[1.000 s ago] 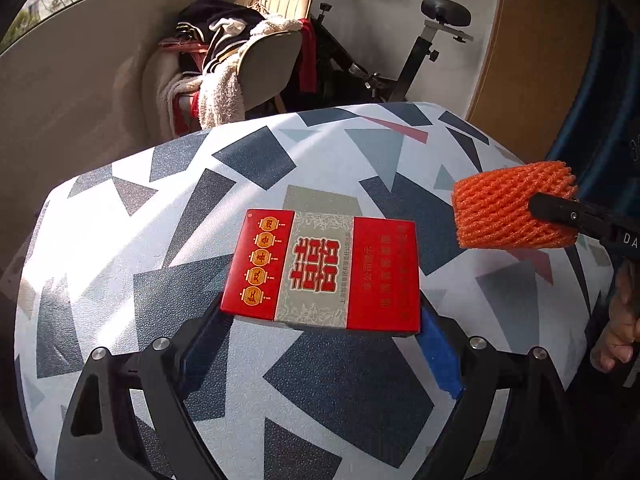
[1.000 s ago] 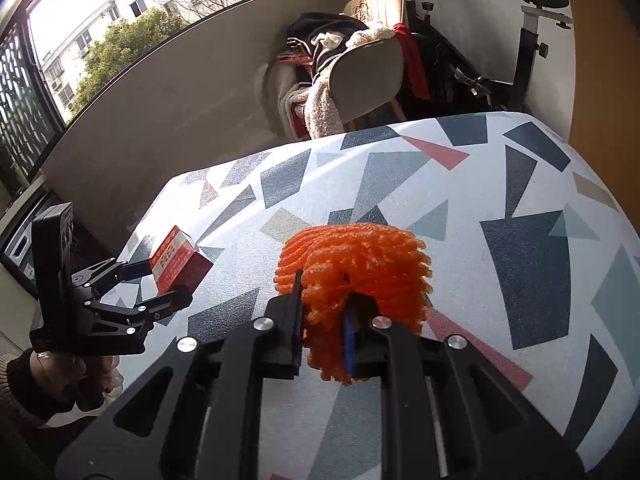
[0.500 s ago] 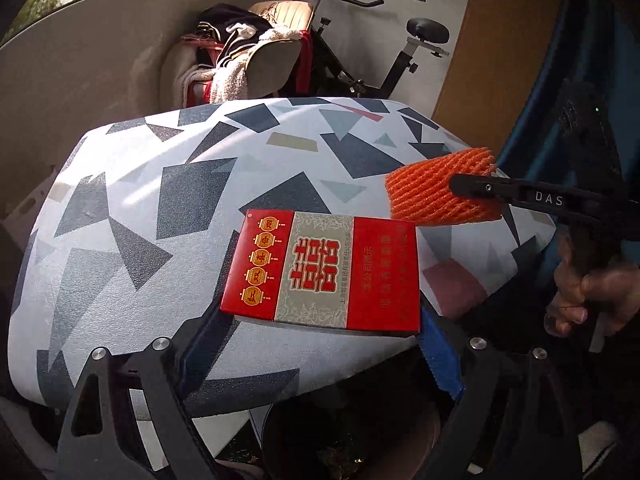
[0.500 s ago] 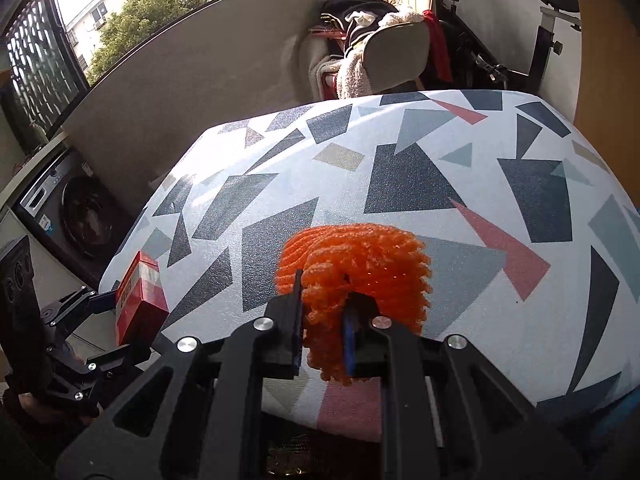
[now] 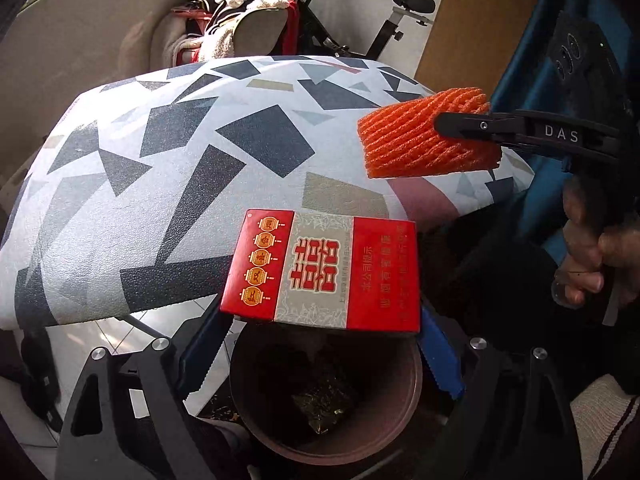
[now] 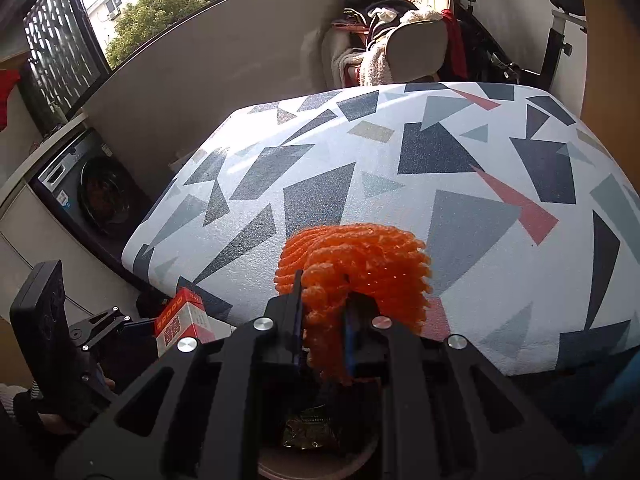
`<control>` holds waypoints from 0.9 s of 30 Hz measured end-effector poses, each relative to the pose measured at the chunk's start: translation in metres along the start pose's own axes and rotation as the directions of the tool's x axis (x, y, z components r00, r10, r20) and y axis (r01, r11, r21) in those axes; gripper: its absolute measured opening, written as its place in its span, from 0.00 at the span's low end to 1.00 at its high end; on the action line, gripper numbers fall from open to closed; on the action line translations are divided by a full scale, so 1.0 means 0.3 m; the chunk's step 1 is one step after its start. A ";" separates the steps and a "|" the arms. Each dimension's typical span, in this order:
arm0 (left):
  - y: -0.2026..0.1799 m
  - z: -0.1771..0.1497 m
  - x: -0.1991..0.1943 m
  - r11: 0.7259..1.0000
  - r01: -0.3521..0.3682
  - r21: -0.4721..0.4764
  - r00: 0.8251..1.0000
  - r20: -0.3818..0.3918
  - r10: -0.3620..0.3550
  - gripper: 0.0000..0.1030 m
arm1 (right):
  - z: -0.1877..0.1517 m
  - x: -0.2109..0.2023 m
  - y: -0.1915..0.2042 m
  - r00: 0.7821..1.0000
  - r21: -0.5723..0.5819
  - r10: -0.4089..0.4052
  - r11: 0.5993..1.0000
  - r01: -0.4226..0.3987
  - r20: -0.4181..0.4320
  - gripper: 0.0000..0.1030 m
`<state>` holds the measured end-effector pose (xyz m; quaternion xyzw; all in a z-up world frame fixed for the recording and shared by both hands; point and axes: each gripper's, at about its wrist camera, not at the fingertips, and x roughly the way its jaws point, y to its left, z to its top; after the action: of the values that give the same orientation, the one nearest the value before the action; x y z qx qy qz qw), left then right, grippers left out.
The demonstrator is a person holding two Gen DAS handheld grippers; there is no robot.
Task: Collect trash
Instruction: 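Carry the red box over the bin and open the left gripper while the right carries the net, then lower the orange foam net into the brown bin and open the right gripper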
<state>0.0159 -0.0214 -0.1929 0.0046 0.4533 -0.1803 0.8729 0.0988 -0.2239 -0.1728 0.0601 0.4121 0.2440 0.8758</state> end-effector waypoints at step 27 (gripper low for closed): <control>0.116 0.044 -0.205 0.988 -0.085 -0.131 0.978 0.176 0.108 0.94 | -0.115 0.025 0.059 0.987 -0.095 0.016 0.995 -0.031 -0.159 0.18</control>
<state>0.0053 0.0279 -0.1417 -0.0434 0.3807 -0.1093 0.9172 0.0703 -0.2080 -0.1950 0.0028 0.4671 0.2779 0.8394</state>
